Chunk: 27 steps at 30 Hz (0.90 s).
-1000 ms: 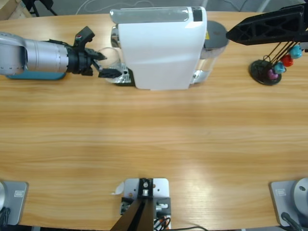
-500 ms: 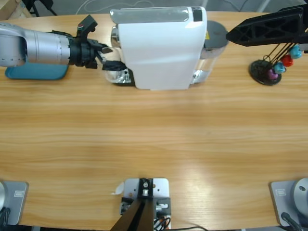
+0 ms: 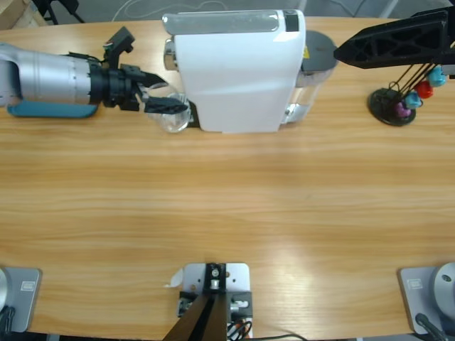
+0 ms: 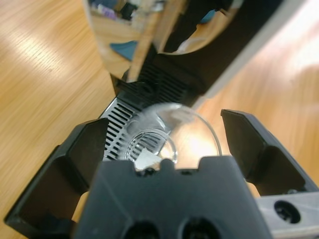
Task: Pour coffee
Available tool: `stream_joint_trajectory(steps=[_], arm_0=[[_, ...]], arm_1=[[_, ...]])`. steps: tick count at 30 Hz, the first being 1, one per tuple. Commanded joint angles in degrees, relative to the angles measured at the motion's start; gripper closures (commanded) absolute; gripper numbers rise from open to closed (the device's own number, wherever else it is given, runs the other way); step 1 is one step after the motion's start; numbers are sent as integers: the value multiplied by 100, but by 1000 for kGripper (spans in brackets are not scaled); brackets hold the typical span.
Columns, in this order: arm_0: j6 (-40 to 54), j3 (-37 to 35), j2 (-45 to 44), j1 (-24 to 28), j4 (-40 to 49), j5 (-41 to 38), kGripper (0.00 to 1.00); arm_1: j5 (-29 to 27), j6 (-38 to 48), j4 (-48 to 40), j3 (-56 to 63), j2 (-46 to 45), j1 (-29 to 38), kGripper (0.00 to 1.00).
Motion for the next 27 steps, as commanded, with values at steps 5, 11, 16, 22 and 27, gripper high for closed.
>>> stream_joint_trajectory(steps=[5,11,16,22,27], arm_0=[[-78,190,-263,297,-53,24,0],[-79,464,-837,214,242,15,2],[-71,976,-2337,-1196,1566,1512,4],[-115,1021,-2342,-3208,2002,4102,19],[-188,738,-1414,-4200,1849,5322,69]], arm_1=[[-84,-62,57,221,-54,-82,0],[-84,-62,38,186,-41,-82,0],[-128,-62,-61,293,-140,-82,0],[-142,-35,-150,472,-326,-64,0],[-145,-9,-135,645,-583,-64,0]])
